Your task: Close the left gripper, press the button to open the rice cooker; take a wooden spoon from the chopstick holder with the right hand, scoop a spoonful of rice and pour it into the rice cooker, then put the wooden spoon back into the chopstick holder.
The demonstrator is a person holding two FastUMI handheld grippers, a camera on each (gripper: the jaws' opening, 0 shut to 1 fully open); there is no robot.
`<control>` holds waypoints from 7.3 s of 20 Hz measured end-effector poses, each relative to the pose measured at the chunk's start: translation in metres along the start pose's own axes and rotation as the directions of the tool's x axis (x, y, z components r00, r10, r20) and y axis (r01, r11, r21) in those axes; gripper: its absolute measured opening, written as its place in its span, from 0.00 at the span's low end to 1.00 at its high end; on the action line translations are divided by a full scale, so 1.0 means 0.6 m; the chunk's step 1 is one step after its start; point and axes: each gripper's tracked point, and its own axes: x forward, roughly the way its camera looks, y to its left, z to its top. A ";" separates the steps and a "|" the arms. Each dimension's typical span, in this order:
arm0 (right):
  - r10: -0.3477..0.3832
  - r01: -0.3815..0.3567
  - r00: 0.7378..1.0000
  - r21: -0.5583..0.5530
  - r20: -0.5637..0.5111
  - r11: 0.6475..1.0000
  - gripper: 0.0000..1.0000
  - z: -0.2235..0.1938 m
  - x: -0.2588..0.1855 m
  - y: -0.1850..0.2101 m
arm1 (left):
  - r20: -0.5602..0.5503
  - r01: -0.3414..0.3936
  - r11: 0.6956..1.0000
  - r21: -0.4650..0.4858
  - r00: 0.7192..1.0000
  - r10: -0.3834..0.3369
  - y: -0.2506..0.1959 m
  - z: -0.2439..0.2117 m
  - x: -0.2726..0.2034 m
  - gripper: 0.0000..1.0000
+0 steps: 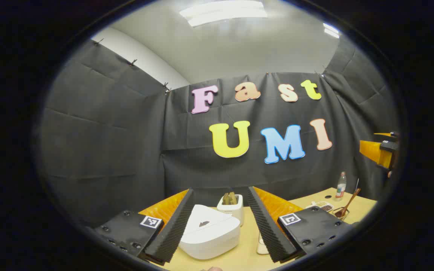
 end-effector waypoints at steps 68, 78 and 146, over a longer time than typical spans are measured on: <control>-0.237 0.230 0.968 -0.085 -0.085 0.970 0.95 -0.036 -0.046 0.000 | -0.312 0.126 0.984 -0.126 0.937 -0.160 0.107 -0.306 0.271 0.09; -0.254 0.240 0.961 -0.125 -0.106 0.963 0.95 -0.041 -0.044 0.003 | -0.409 0.096 0.985 -0.141 0.901 -0.146 0.107 -0.404 0.284 0.09; -0.113 0.236 0.835 0.165 -0.538 0.958 0.96 -0.461 0.172 -0.271 | -0.033 -0.101 0.992 0.073 0.994 0.104 0.001 0.028 -0.027 0.98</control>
